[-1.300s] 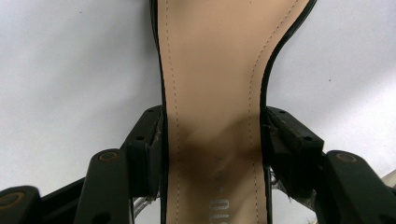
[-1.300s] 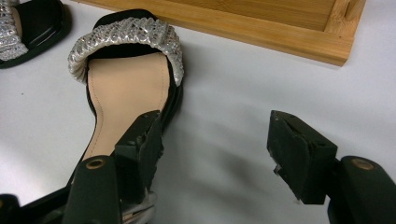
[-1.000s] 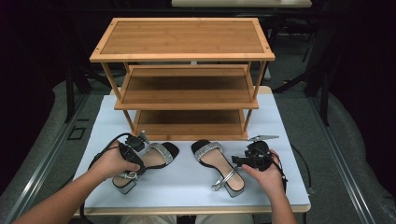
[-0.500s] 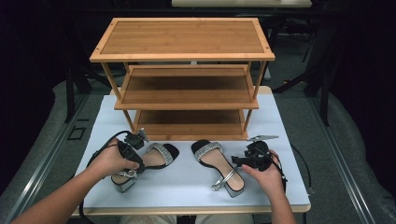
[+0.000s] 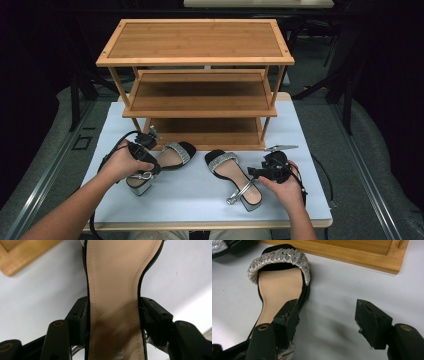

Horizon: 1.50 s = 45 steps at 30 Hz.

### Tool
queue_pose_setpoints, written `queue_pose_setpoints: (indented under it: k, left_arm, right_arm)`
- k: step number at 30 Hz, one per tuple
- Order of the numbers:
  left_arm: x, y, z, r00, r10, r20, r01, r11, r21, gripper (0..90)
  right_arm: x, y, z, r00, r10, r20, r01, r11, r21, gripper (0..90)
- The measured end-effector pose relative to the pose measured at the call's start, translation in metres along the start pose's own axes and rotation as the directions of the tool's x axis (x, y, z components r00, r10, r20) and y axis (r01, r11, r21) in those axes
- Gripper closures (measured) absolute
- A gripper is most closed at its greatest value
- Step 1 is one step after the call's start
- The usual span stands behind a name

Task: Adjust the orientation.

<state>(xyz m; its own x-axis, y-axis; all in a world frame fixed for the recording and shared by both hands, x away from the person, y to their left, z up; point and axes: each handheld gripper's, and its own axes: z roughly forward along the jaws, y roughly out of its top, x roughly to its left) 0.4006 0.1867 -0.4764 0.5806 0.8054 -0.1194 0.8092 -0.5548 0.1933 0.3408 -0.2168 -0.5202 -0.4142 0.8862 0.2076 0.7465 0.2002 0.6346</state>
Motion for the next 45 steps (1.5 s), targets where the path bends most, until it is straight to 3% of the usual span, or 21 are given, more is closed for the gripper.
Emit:
queue_pose_setpoints:
  k: [4, 8, 12, 14, 15, 20, 24, 27, 29, 33, 40, 45]
  left_arm:
    - [-0.001, 0.014, 0.011, 0.9996, -0.025, -0.015, 0.025, 0.9993, -0.028, 43.1]
    - [-0.001, 0.024, 0.018, 0.998, -0.063, -0.002, 0.063, 0.9953, -0.074, 43.0]
    - [-0.004, 0.032, 0.025, 0.9964, -0.072, -0.045, 0.067, 0.9917, -0.11, 43.0]
    - [-0.004, 0.034, 0.028, 0.9956, -0.082, -0.045, 0.076, 0.9898, -0.121, 42.9]
    - [-0.005, 0.035, 0.03, 0.9942, -0.1, -0.039, 0.094, 0.9864, -0.135, 42.9]
    - [-0.003, 0.034, 0.034, 0.9934, -0.113, -0.023, 0.109, 0.9867, -0.121, 42.7]
    - [-0.001, 0.031, 0.031, 0.9915, -0.13, 0.013, 0.13, 0.9796, -0.153, 42.9]
    - [0.0, 0.028, 0.025, 0.9923, -0.123, 0.01, 0.123, 0.9757, -0.181, 42.1]
    - [0.001, 0.025, 0.016, 0.9924, -0.122, 0.017, 0.122, 0.9665, -0.226, 42.6]
    - [-0.004, 0.017, -0.003, 0.9954, -0.084, 0.046, 0.094, 0.9598, -0.265, 42.7]
    - [-0.014, -0.009, -0.033, 0.9984, -0.009, 0.055, 0.029, 0.9313, -0.363, 45.0]
    - [-0.015, -0.035, -0.051, 0.9989, 0.019, 0.042, 0.0, 0.9048, -0.426, 48.1]
  right_arm:
    - [0.0, 0.0, 0.0, 1.0, 0.0, 0.0, 0.0, 1.0, 0.0, 35.0]
    - [-0.001, 0.0, 0.0, 0.9999, 0.002, 0.01, -0.002, 1.0, -0.003, 35.0]
    - [-0.002, -0.001, 0.0, 1.0, 0.007, 0.006, -0.007, 1.0, -0.01, 35.0]
    - [-0.003, -0.001, 0.0, 0.9999, 0.009, 0.007, -0.009, 1.0, -0.011, 35.0]
    - [-0.002, -0.001, 0.0, 0.9999, 0.009, 0.006, -0.009, 1.0, -0.012, 35.0]
    - [-0.002, -0.001, 0.0, 1.0, 0.006, 0.006, -0.006, 1.0, -0.012, 35.0]
    - [-0.002, -0.001, 0.0, 1.0, 0.006, 0.008, -0.005, 1.0, -0.01, 35.0]
    - [-0.002, -0.001, 0.0, 1.0, 0.002, 0.0, -0.002, 1.0, -0.005, 35.0]
    - [-0.002, -0.001, 0.0, 1.0, 0.002, 0.001, -0.002, 1.0, -0.005, 35.0]
    - [-0.001, -0.001, 0.001, 0.9999, 0.003, 0.01, -0.002, 1.0, -0.009, 35.0]
    - [0.0, -0.001, 0.001, 1.0, 0.003, 0.009, -0.003, 1.0, -0.009, 35.0]
    - [0.0, -0.001, 0.001, 1.0, 0.003, 0.008, -0.003, 1.0, -0.011, 35.0]
